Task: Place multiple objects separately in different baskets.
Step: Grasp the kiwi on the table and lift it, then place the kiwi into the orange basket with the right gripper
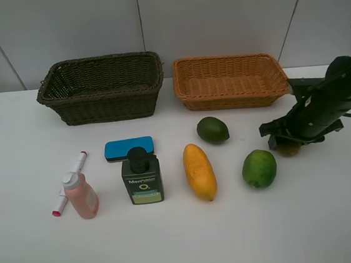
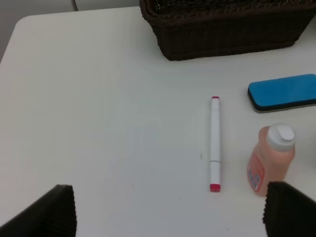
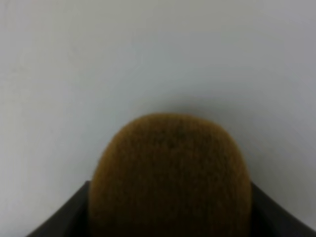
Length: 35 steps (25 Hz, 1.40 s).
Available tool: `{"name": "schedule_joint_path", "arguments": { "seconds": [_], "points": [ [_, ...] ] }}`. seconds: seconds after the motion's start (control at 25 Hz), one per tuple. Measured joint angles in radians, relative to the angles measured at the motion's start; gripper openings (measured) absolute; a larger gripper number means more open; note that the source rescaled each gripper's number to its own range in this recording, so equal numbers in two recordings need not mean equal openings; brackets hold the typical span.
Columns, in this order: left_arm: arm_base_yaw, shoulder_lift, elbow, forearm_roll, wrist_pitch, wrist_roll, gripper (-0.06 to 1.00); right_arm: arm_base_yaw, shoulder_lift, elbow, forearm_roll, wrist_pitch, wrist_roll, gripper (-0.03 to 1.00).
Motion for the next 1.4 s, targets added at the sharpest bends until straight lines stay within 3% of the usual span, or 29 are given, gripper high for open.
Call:
{"name": "schedule_joint_path", "arguments": {
  "seconds": [0.56, 0.72, 1.0, 1.4],
  "points": [
    [0.000, 0.000, 0.000, 0.000, 0.000, 0.000, 1.00, 0.000, -0.208, -0.012, 0.008, 0.099, 0.003, 0.00],
    [0.000, 0.000, 0.000, 0.000, 0.000, 0.000, 1.00, 0.000, -0.222, -0.110, 0.008, 0.156, 0.003, 0.00],
    [0.000, 0.000, 0.000, 0.000, 0.000, 0.000, 1.00, 0.000, -0.211, -0.309, -0.031, 0.169, 0.002, 0.00],
    [0.000, 0.000, 0.000, 0.000, 0.000, 0.000, 1.00, 0.000, 0.023, -0.640, -0.053, 0.205, -0.071, 0.00]
  ]
}}
